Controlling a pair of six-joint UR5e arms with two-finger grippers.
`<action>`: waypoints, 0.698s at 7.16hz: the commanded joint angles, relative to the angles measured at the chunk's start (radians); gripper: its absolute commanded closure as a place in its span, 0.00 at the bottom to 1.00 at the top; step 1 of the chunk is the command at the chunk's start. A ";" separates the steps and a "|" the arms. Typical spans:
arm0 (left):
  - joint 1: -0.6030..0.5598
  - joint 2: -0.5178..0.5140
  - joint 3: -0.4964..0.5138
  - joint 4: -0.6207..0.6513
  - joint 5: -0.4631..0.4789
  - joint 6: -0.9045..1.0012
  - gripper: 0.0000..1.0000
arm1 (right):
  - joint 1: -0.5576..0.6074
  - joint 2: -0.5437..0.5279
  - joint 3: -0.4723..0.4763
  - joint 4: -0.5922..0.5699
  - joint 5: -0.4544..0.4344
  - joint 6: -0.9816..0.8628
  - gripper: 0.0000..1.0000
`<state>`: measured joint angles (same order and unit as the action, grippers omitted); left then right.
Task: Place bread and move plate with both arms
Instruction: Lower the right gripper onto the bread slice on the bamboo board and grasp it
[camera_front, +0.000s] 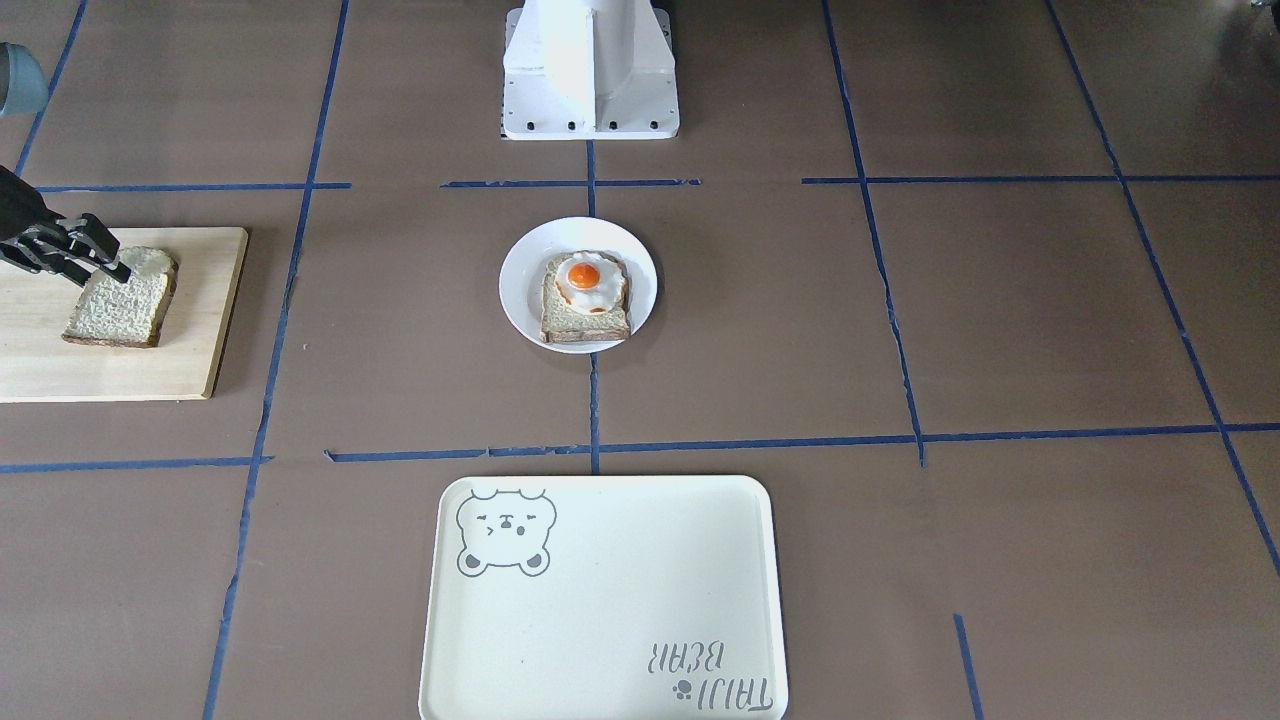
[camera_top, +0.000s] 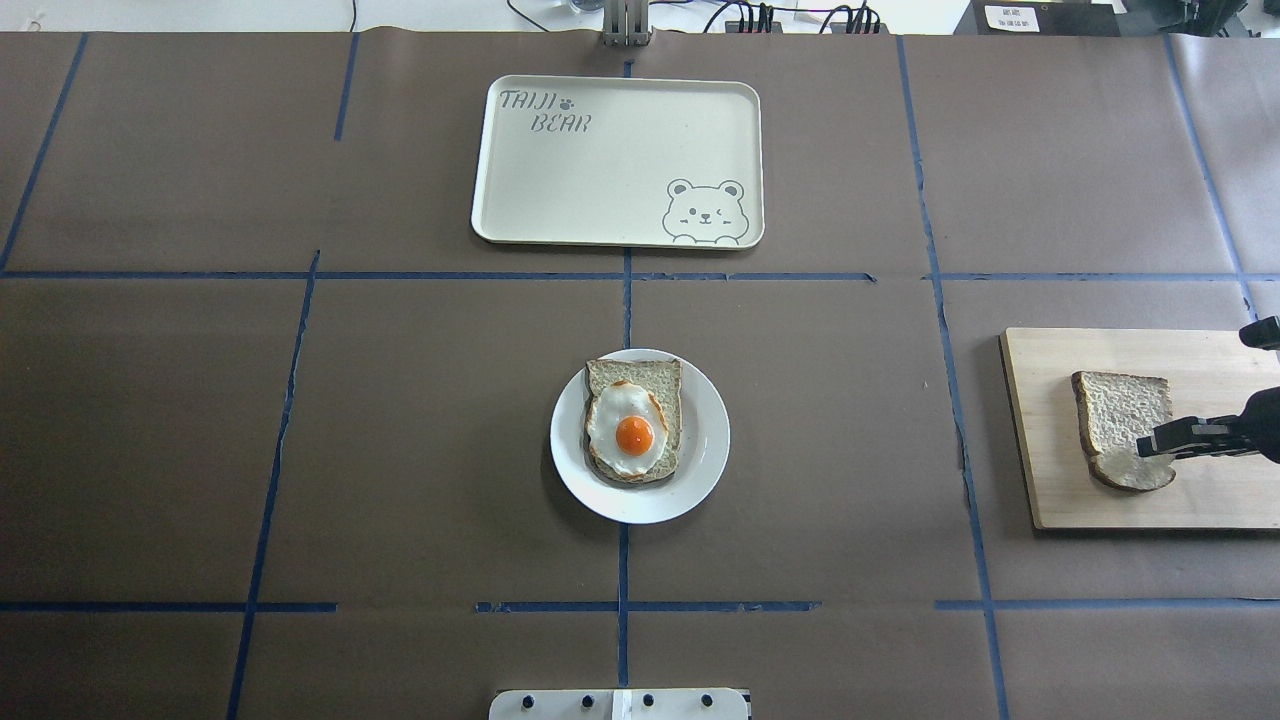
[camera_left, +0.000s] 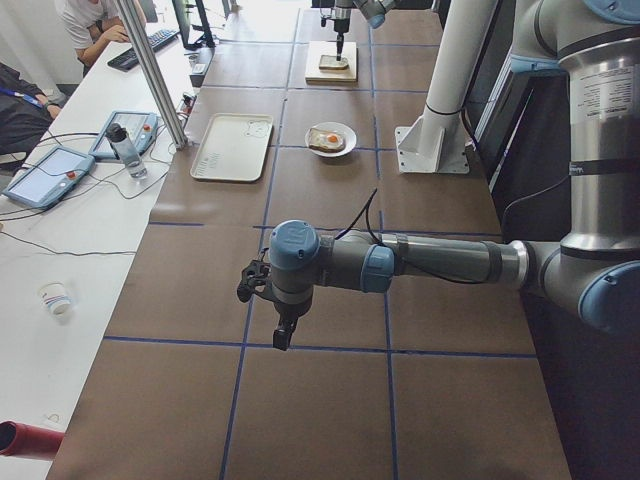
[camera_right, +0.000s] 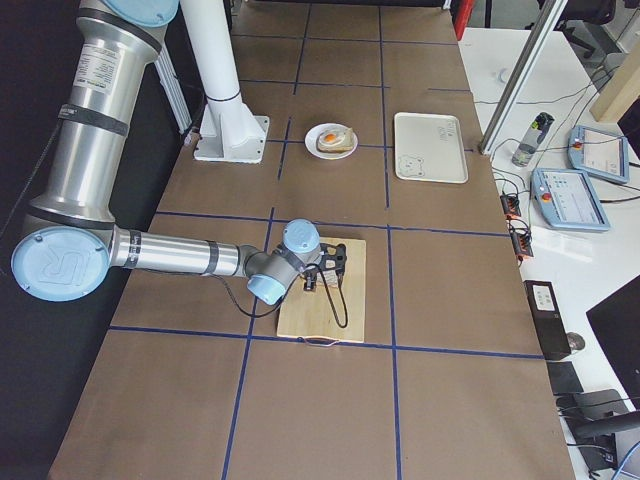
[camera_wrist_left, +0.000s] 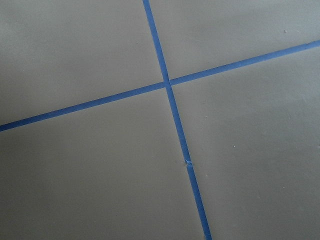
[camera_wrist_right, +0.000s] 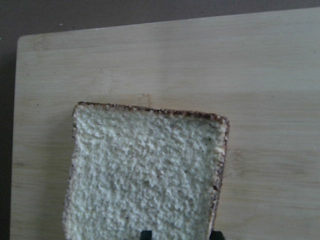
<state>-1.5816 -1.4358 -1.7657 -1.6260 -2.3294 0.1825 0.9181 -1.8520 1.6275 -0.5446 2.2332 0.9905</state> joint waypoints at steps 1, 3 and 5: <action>0.000 0.000 0.000 0.000 0.001 0.000 0.00 | -0.011 -0.003 0.003 0.002 -0.023 -0.013 0.97; 0.000 0.000 0.000 0.000 -0.001 0.000 0.00 | -0.019 -0.004 0.006 0.002 -0.024 -0.016 1.00; 0.000 0.000 -0.001 0.000 -0.001 0.000 0.00 | -0.016 -0.007 0.038 0.002 -0.015 -0.012 1.00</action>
<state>-1.5815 -1.4358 -1.7665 -1.6260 -2.3300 0.1825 0.9008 -1.8574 1.6459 -0.5430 2.2113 0.9760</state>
